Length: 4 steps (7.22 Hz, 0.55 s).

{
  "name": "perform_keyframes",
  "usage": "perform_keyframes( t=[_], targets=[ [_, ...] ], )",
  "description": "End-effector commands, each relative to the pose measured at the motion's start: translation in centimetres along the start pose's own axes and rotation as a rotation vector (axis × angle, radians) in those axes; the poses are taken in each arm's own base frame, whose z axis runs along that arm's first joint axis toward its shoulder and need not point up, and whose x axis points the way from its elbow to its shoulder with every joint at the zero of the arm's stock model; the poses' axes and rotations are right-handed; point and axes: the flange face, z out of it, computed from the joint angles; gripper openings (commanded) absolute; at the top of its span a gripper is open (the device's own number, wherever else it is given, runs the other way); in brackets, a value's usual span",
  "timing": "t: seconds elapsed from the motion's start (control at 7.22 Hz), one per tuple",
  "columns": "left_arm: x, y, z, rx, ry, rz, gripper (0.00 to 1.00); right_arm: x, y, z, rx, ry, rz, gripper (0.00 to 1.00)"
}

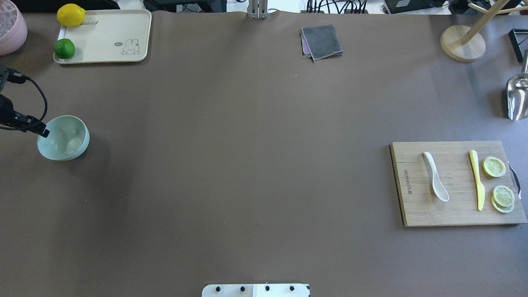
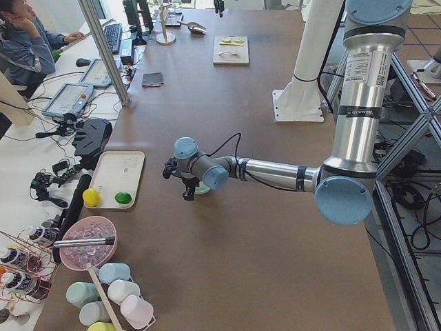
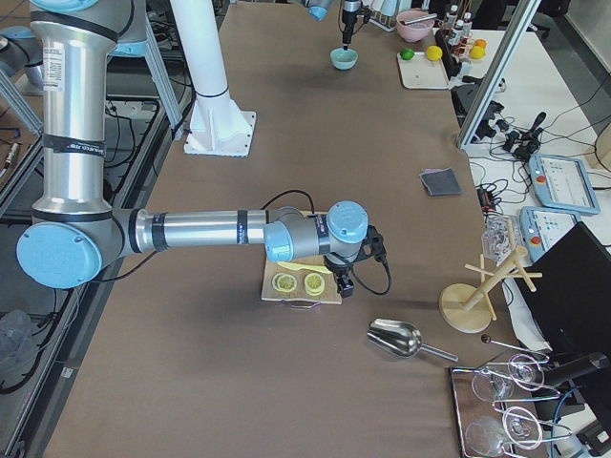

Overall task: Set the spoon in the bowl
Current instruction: 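Lower the left gripper to the rim of the pale green bowl and grasp it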

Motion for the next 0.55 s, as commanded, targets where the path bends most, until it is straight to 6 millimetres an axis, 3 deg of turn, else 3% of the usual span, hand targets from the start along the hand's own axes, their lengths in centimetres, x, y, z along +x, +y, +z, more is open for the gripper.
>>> perform_keyframes(
  t=[0.0, 0.42],
  targets=[
    [0.51, 0.16, 0.57, -0.01, 0.003, -0.006, 0.51, 0.02, 0.08, 0.04, 0.0, -0.001, 0.002, 1.0],
    [0.63, 0.2, 0.69, -0.012, 0.003, -0.014, 0.27, -0.02, 0.07, 0.0, 0.0, -0.001, 0.002, 1.0]
  ],
)
